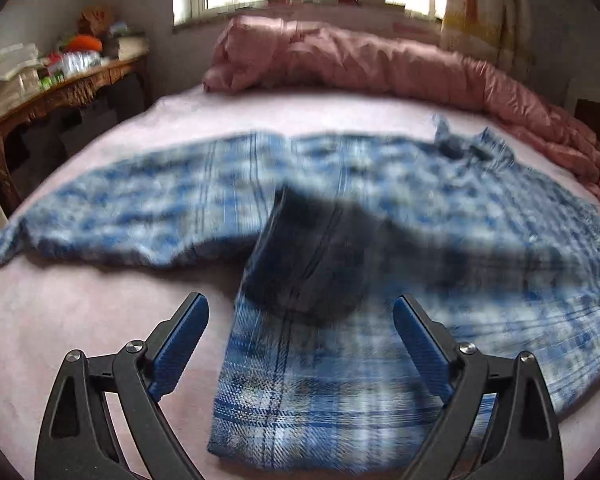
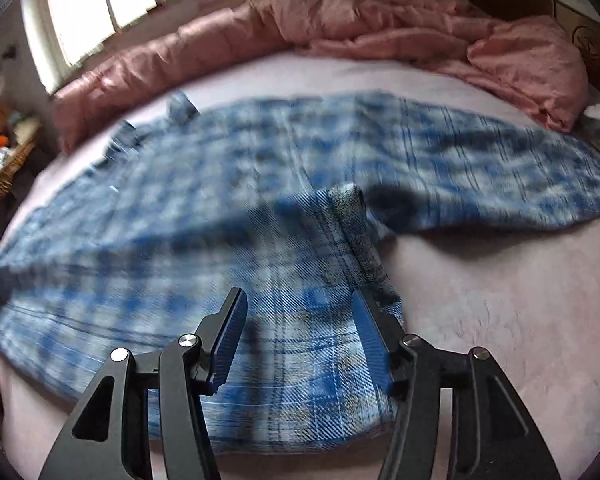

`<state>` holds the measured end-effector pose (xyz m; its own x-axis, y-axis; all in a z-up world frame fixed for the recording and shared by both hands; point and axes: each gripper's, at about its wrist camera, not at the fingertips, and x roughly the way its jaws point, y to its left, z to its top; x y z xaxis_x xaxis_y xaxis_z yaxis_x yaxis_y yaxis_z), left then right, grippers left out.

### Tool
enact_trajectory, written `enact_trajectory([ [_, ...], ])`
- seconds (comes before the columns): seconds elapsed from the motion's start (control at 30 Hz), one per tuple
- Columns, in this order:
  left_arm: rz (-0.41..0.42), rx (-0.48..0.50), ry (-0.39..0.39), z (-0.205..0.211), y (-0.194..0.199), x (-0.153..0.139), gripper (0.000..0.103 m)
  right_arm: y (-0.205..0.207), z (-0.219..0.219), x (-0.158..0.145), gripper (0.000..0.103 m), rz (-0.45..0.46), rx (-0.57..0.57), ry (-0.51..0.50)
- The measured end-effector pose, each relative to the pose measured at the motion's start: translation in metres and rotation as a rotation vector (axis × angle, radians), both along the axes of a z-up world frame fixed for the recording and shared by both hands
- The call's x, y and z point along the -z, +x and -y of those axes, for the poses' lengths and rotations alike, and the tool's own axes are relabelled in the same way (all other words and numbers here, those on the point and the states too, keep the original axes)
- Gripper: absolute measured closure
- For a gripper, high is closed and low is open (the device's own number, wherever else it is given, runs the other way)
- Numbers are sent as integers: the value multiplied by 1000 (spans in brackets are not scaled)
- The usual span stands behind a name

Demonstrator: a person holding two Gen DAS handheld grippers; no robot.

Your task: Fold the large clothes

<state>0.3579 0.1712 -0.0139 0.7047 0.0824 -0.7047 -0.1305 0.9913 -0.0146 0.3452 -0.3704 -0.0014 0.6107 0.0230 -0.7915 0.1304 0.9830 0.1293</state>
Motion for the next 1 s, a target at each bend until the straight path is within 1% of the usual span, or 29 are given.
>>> enact_trajectory([
  [0.03, -55, -7, -12, -3, 7, 9, 10, -1, -1, 0, 48, 3, -1, -16],
  [0.07, -87, -11, -26, -4, 12, 14, 9, -1, -4, -1, 48, 8, -2, -39],
  [0.13, -69, -15, -48, -7, 9, 12, 9, -3, -8, -4, 48, 15, 12, -99],
  [0.17, -55, -27, -42, -7, 5, 10, 9, -4, -9, -4, 48, 18, 19, -109],
  [0.23, -60, -45, -12, -8, 1, 8, 9, -6, -6, -6, 48, 26, 30, -99],
  [0.3, -99, -60, 17, -8, -1, 10, 9, -8, 2, -10, 48, 46, 66, -95],
  [0.33, -114, -85, 42, -7, -2, 10, 9, -11, 6, -11, 48, 55, 81, -93],
  [0.43, -93, -95, 109, 2, -12, -2, 9, -14, 18, -19, 48, 75, 108, -56],
  [0.47, -72, -110, 151, 5, -16, -8, 9, -14, 19, -21, 48, 73, 103, -43],
  [0.53, -41, -156, 222, 2, -22, -17, 9, -16, 14, -24, 48, 41, 67, -28],
  [0.57, -37, -171, 237, 1, -24, -20, 9, -15, 6, -26, 48, 6, 16, -38],
  [0.6, -35, -179, 223, -4, -25, -22, 9, -16, -2, -26, 48, -12, -28, -56],
  [0.63, -29, -188, 178, -9, -27, -24, 10, -18, -13, -26, 48, -32, -84, -94],
  [0.67, -22, -199, 110, -15, -28, -26, 20, -19, -27, -24, 46, -49, -131, -147],
  [0.7, -25, -198, 49, -19, -28, -26, 32, -20, -35, -24, 43, -52, -144, -172],
  [0.73, -38, -169, 15, -19, -27, -25, 37, -20, -43, -23, 42, -56, -154, -191],
  [0.77, -54, -119, 17, -14, -25, -23, 45, -19, -48, -21, 40, -64, -164, -195],
  [0.8, -68, -85, 34, -7, -23, -20, 53, -19, -52, -18, 40, -75, -185, -191],
  [0.87, -94, -42, 57, 7, -22, -14, 61, -20, -53, -13, 40, -90, -185, -196],
  [0.93, -128, -5, 85, 22, -23, -7, 62, -21, -49, -10, 40, -94, -161, -216],
  [1.0, -123, -13, 157, 33, -31, -1, 61, -28, -39, -9, 40, -89, -132, -217],
])
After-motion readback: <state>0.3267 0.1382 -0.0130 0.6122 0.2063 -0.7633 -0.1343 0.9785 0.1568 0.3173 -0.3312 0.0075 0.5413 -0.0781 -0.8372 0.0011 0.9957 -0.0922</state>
